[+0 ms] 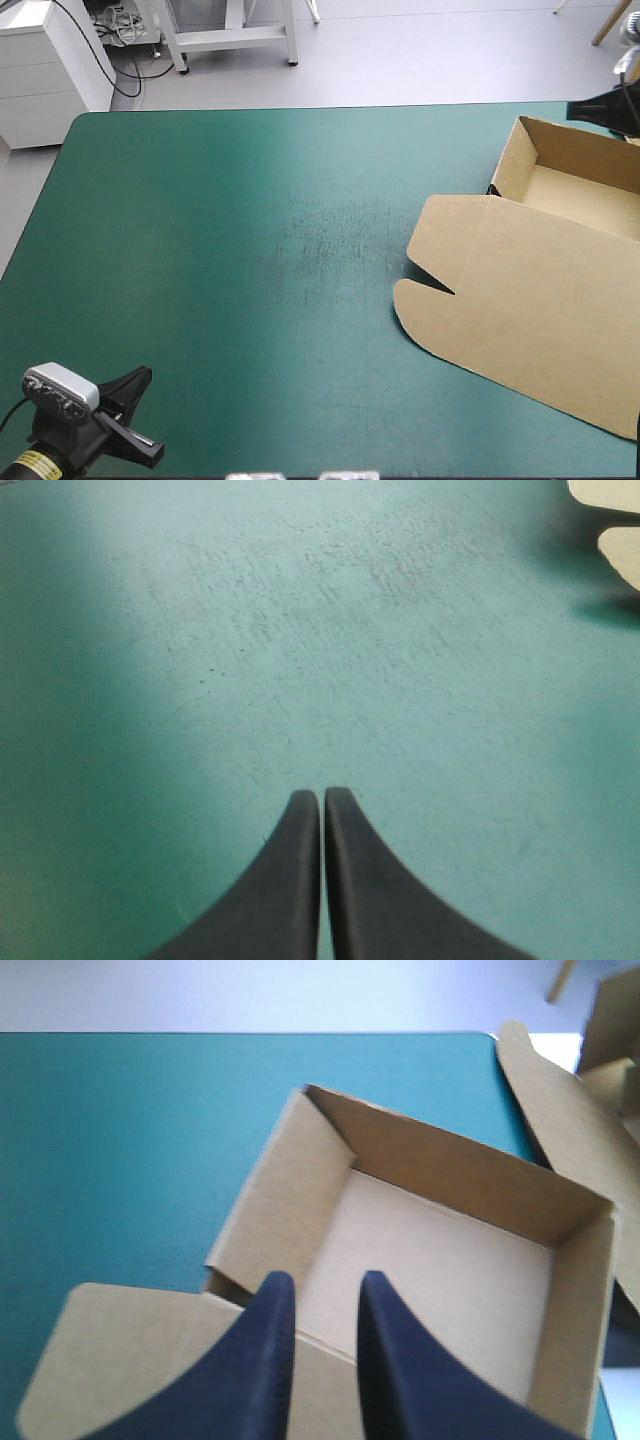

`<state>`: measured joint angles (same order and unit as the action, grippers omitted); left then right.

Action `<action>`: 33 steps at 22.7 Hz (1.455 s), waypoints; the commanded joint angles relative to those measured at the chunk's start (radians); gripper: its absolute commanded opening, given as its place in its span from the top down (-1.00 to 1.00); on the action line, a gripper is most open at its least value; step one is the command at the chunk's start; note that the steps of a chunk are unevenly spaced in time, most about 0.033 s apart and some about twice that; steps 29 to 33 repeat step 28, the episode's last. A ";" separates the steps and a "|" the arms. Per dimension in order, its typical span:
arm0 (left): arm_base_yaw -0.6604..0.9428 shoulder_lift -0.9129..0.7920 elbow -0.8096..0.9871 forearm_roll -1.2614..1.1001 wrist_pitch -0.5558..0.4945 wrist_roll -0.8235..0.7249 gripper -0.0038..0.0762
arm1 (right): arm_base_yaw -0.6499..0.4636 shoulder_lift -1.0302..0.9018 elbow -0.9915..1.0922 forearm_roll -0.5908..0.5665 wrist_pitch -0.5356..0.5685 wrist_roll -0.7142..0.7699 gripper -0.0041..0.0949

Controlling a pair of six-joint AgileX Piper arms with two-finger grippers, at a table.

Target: Fold the box

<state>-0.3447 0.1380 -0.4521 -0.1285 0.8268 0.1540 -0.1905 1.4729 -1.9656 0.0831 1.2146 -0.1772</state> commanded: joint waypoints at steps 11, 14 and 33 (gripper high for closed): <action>-0.007 0.015 -0.023 -0.007 -0.073 -0.003 0.92 | 0.336 -0.429 0.440 -0.083 -0.046 0.075 0.94; -0.007 0.015 -0.023 -0.007 -0.073 -0.003 0.92 | 0.336 -0.512 0.599 -0.140 -0.050 0.097 0.94; -0.007 0.015 -0.022 -0.011 -0.073 -0.008 0.92 | 0.336 -1.080 1.451 -0.158 -0.381 0.152 0.95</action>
